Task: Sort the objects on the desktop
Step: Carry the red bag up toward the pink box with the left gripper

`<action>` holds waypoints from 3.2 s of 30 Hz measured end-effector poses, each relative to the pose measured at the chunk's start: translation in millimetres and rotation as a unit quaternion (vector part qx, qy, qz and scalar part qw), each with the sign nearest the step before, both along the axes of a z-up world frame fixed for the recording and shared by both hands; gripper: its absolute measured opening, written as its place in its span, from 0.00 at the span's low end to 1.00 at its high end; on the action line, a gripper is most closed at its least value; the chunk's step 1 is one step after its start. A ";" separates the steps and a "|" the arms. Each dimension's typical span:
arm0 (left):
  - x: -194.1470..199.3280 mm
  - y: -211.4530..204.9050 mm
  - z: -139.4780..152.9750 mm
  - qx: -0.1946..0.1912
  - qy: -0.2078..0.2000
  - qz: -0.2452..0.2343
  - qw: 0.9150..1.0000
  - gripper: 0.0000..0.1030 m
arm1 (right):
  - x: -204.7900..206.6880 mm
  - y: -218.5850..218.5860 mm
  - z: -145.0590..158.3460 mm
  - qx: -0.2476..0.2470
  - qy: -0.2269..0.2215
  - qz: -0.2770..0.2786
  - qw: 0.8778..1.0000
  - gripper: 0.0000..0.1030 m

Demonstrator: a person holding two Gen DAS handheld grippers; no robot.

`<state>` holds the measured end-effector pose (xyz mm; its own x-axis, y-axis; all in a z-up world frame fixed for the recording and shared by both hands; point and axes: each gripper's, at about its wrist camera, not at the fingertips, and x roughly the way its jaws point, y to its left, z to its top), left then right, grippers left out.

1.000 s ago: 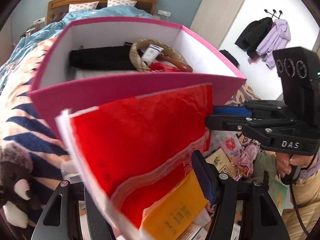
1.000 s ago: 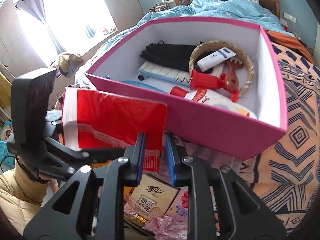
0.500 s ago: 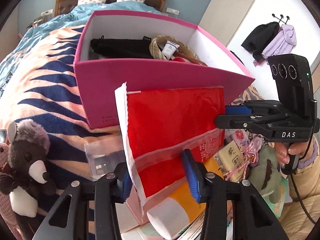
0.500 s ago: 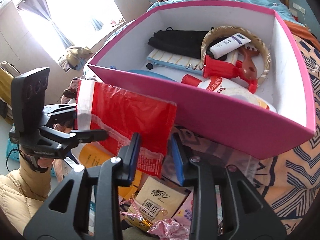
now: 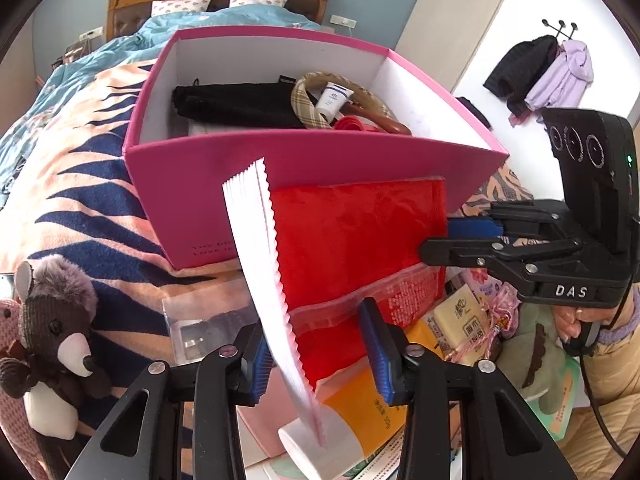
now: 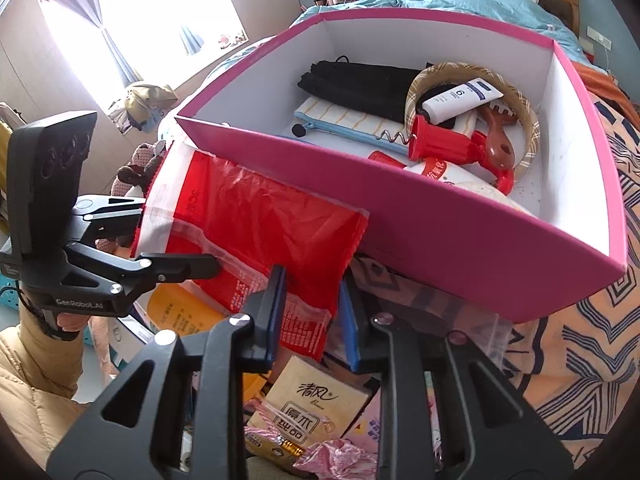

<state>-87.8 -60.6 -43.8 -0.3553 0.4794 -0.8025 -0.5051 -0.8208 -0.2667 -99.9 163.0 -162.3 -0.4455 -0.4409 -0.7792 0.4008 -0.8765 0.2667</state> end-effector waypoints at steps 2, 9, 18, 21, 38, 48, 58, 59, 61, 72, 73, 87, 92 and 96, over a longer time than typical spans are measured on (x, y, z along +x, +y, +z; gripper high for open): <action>-2.5 -1.7 0.2 -0.012 0.005 0.012 1.000 0.54 | 0.3 0.8 0.5 0.000 0.002 -0.001 1.000 0.23; 0.2 -12.2 4.0 -0.008 0.003 0.014 1.000 0.30 | 0.1 2.9 1.6 -0.002 0.002 -0.003 1.000 0.23; 0.3 -8.0 0.0 0.004 -0.018 -0.004 1.000 0.22 | -1.3 -0.4 -0.5 -0.001 -0.011 0.004 1.000 0.31; -0.7 -4.2 -1.4 0.003 -0.018 -0.005 1.000 0.21 | 0.2 -1.3 0.6 0.003 -0.004 0.003 1.000 0.26; 0.9 3.7 0.8 0.008 -0.007 -0.009 1.000 0.21 | 7.5 3.6 9.5 0.005 0.029 -0.010 1.000 0.23; 2.7 5.5 3.7 0.018 0.004 -0.008 1.000 0.21 | 14.9 4.8 16.7 0.005 0.050 -0.018 0.999 0.23; 5.9 11.8 12.0 0.022 0.019 -0.010 1.000 0.21 | 19.4 11.1 23.9 -0.001 0.066 -0.027 0.997 0.23; 6.0 12.5 13.3 0.022 0.021 -0.011 0.999 0.21 | 20.1 11.5 24.8 -0.001 0.067 -0.027 0.997 0.23; 7.5 12.7 15.1 0.024 0.024 -0.011 0.999 0.21 | 21.1 12.8 26.9 -0.002 0.070 -0.027 0.997 0.23; 11.2 11.2 25.3 0.028 0.043 -0.007 0.999 0.21 | 28.0 11.4 39.1 -0.002 0.093 -0.019 0.996 0.23; 11.9 11.2 26.3 0.029 0.045 -0.007 0.999 0.21 | 28.3 11.1 40.0 -0.002 0.094 -0.018 0.995 0.23; 21.5 10.3 39.3 0.032 0.064 -0.005 0.997 0.21 | 34.3 10.3 53.0 -0.003 0.118 -0.013 0.993 0.23; 24.1 9.4 43.8 0.032 0.070 -0.003 0.997 0.21 | 35.3 10.0 57.2 -0.003 0.125 -0.011 0.992 0.23; 24.9 8.5 47.9 0.034 0.075 -0.002 0.997 0.21 | 34.8 9.3 60.9 -0.004 0.131 -0.010 0.991 0.23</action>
<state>-62.8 -52.1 4.2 -0.4664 0.5322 -0.7065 -0.5468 -0.8013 -0.2426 -65.1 172.3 -101.4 -0.6409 -0.4359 -0.6319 0.4398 -0.8832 0.1631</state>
